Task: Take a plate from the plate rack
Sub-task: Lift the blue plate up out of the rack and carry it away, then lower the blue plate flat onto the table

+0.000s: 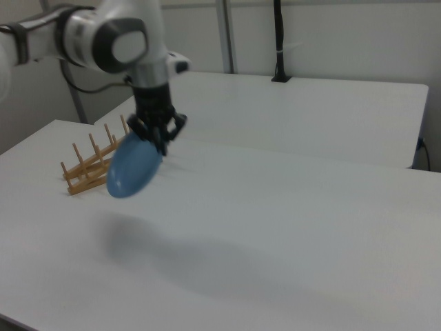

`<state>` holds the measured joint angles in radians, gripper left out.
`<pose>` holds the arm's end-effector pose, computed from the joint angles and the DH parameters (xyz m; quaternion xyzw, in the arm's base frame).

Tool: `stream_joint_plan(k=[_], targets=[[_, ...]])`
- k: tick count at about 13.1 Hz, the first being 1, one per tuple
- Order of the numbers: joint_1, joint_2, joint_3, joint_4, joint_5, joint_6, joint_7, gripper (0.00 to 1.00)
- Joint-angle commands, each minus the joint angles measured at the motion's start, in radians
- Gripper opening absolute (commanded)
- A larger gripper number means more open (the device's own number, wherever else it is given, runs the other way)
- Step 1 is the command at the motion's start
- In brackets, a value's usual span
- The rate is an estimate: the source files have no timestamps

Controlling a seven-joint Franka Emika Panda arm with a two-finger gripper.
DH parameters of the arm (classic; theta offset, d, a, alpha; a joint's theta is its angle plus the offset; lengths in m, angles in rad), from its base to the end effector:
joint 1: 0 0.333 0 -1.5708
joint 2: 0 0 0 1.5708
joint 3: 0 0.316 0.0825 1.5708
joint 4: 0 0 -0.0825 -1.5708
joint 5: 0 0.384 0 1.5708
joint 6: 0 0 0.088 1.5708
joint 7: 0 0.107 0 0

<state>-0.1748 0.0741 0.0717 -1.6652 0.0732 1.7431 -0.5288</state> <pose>0.5839 -0.0551 0.5527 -0.9780 -0.2049 -0.0139 0.0362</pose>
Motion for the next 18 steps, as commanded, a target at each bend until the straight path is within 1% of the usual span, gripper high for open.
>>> stream_joint_plan(k=[1,6,8,12,15,17,18], targets=[[-0.026,0.059,-0.029,-0.037,0.042,-0.027,-0.062,0.0],[-0.055,0.188,-0.029,-0.041,0.043,-0.011,-0.054,0.0],[-0.066,0.245,-0.029,-0.042,0.042,0.028,-0.053,0.0],[-0.069,0.279,-0.029,-0.073,0.039,0.076,-0.051,0.0],[-0.069,0.302,-0.032,-0.073,0.034,0.092,-0.048,0.0],[-0.072,0.311,-0.032,-0.065,0.033,0.092,-0.011,0.83],[-0.074,0.308,-0.032,-0.061,0.033,0.09,0.003,0.97]])
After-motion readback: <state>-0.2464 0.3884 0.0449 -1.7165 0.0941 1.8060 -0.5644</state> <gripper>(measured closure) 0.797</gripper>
